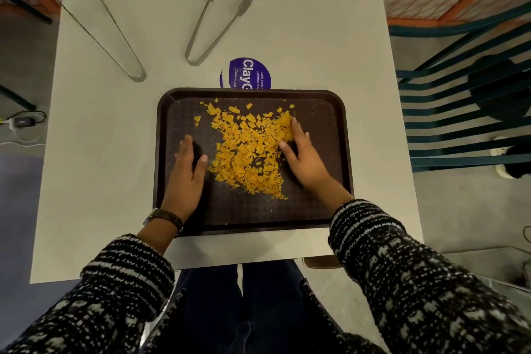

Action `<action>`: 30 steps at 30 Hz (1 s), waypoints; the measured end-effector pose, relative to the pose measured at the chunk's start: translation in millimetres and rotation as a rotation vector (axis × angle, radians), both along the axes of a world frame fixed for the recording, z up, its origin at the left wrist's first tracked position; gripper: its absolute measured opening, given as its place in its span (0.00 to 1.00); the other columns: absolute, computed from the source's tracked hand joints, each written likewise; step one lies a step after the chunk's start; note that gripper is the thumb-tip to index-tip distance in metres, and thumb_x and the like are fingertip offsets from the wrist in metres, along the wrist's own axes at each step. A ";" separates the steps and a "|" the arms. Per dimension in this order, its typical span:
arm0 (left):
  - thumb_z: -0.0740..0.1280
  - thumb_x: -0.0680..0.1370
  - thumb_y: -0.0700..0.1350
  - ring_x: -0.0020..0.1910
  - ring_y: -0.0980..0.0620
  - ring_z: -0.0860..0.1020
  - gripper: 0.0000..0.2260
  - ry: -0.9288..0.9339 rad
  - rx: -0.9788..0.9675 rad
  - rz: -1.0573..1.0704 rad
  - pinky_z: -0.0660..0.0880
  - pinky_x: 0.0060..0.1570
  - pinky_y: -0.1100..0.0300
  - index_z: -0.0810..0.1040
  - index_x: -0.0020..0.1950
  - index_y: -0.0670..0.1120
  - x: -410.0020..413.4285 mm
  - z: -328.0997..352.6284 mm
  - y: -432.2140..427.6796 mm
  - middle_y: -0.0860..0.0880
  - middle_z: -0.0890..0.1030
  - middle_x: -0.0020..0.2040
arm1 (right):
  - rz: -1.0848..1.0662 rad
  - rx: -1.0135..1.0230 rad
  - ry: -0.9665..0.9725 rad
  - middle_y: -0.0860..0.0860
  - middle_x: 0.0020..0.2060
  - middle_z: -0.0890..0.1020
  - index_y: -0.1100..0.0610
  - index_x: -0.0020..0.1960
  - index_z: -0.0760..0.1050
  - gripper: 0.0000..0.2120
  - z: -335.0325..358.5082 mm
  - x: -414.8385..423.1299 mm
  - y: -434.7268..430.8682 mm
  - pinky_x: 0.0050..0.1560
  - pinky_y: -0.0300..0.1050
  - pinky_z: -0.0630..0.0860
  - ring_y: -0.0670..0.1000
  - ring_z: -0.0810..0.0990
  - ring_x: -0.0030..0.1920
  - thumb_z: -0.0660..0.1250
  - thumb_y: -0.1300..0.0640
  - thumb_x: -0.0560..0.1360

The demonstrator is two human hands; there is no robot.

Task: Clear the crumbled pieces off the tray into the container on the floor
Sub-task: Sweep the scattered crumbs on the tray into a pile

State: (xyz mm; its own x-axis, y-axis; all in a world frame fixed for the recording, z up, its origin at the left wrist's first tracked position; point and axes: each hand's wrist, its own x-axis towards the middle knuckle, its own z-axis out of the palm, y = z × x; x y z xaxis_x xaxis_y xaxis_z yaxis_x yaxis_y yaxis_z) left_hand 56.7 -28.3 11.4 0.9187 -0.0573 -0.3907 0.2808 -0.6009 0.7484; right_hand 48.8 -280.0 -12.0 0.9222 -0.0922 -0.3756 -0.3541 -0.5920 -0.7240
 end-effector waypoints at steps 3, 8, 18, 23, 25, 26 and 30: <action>0.54 0.81 0.50 0.77 0.46 0.47 0.26 -0.009 -0.001 0.002 0.46 0.71 0.55 0.48 0.77 0.48 2.4 1.5 -0.4 0.47 0.49 0.78 | -0.113 -0.060 -0.121 0.51 0.77 0.51 0.54 0.77 0.46 0.31 -0.4 0.0 -10.8 0.74 0.47 0.42 0.45 0.41 0.73 0.55 0.47 0.80; 0.54 0.81 0.49 0.77 0.46 0.47 0.26 -0.004 0.003 0.028 0.47 0.71 0.55 0.48 0.77 0.48 3.9 0.4 0.5 0.47 0.50 0.78 | -0.163 -0.236 0.002 0.56 0.77 0.47 0.61 0.77 0.43 0.33 -12.0 28.5 -38.8 0.75 0.48 0.37 0.52 0.42 0.77 0.53 0.45 0.81; 0.54 0.81 0.48 0.77 0.47 0.48 0.26 -0.019 -0.018 0.075 0.48 0.72 0.55 0.49 0.77 0.48 5.2 -1.2 -2.1 0.46 0.51 0.78 | -0.010 -0.170 -0.187 0.53 0.76 0.57 0.58 0.76 0.55 0.26 -12.9 26.7 -33.7 0.75 0.42 0.41 0.47 0.48 0.76 0.53 0.50 0.81; 0.54 0.81 0.48 0.77 0.46 0.48 0.26 -0.025 -0.001 0.094 0.48 0.71 0.54 0.49 0.77 0.48 4.6 -2.0 -2.1 0.46 0.52 0.78 | -0.010 -0.292 -0.027 0.58 0.77 0.47 0.62 0.77 0.47 0.32 -21.9 46.1 -30.4 0.74 0.50 0.36 0.55 0.42 0.77 0.52 0.45 0.80; 0.55 0.81 0.48 0.77 0.46 0.48 0.26 -0.017 -0.002 0.112 0.48 0.71 0.55 0.49 0.77 0.48 5.7 -2.6 -4.1 0.46 0.52 0.78 | 0.159 -0.215 -0.056 0.56 0.77 0.47 0.59 0.77 0.45 0.33 -19.5 48.2 -14.3 0.75 0.51 0.37 0.54 0.41 0.77 0.51 0.43 0.80; 0.55 0.81 0.48 0.77 0.46 0.48 0.26 -0.013 -0.002 0.120 0.48 0.70 0.56 0.49 0.77 0.48 6.6 -2.6 -5.1 0.46 0.52 0.78 | 0.213 -0.143 -0.049 0.54 0.77 0.48 0.56 0.77 0.45 0.33 -18.3 47.1 -7.3 0.75 0.52 0.39 0.53 0.42 0.77 0.51 0.41 0.79; 0.55 0.81 0.48 0.77 0.46 0.48 0.26 -0.017 -0.003 0.134 0.48 0.71 0.55 0.49 0.77 0.49 10.1 -3.3 -6.4 0.47 0.52 0.78 | 0.063 -0.011 -0.123 0.51 0.76 0.56 0.51 0.77 0.54 0.28 -15.6 39.3 -6.4 0.74 0.51 0.48 0.54 0.48 0.77 0.52 0.43 0.80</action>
